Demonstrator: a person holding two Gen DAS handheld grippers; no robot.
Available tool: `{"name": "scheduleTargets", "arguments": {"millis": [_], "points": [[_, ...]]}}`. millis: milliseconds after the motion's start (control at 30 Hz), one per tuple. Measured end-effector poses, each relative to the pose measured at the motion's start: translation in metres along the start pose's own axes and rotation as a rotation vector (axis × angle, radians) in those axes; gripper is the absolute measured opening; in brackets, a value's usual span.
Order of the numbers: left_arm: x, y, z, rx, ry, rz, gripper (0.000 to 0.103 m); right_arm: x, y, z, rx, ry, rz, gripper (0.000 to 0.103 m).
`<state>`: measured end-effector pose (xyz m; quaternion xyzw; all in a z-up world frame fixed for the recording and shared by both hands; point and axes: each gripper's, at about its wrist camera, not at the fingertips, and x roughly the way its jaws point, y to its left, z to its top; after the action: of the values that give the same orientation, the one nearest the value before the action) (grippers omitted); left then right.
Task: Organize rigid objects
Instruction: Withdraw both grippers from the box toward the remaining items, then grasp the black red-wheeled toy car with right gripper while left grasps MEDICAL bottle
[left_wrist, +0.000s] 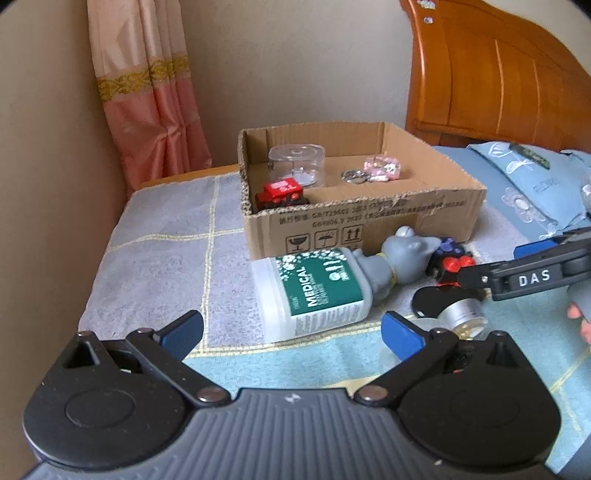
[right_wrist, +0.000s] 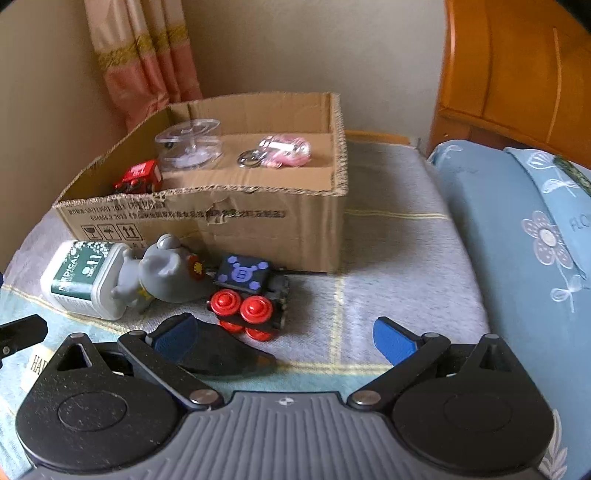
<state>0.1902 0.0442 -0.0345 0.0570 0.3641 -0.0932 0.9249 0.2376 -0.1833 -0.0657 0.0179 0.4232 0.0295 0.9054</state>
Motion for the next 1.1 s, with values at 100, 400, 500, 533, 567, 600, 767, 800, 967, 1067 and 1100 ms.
{"name": "scheduleTargets", "arguments": {"millis": [100,400,500,533,567,600,767,800,967,1067,1100], "points": [[0.004,0.000,0.000,0.008,0.007,0.013,0.102,0.013,0.007,0.004,-0.023,0.014,-0.017,0.103],[0.012,-0.004,0.012,0.014,-0.001,-0.014,0.102,0.028,-0.006,0.005,0.029,0.017,-0.040,0.103],[0.017,-0.009,0.016,0.030,-0.010,-0.026,0.102,0.027,-0.021,-0.001,0.079,0.028,-0.077,0.103],[0.020,-0.012,0.018,0.037,-0.009,-0.029,0.102,0.029,-0.025,-0.002,0.086,0.035,-0.091,0.103],[0.024,-0.014,0.019,0.045,-0.006,-0.030,0.102,0.029,-0.027,-0.005,0.073,0.030,-0.116,0.103],[0.029,-0.016,0.020,0.051,-0.001,-0.028,0.102,0.030,-0.027,-0.006,0.055,0.037,-0.141,0.103],[0.051,-0.024,0.023,0.082,0.033,-0.014,0.102,0.028,-0.031,-0.011,0.043,0.022,-0.126,0.103],[0.055,-0.024,0.023,0.086,0.037,0.000,0.102,0.028,-0.031,-0.011,0.041,0.020,-0.126,0.103],[0.058,-0.011,0.023,0.047,0.052,0.004,0.102,0.028,-0.032,-0.012,0.034,0.004,-0.120,0.103],[0.056,-0.003,0.019,0.043,0.051,0.031,0.102,0.027,-0.032,-0.012,0.030,-0.001,-0.118,0.103],[0.055,-0.002,0.018,0.046,0.046,0.042,0.102,0.027,-0.032,-0.013,0.029,-0.003,-0.117,0.103]]}}
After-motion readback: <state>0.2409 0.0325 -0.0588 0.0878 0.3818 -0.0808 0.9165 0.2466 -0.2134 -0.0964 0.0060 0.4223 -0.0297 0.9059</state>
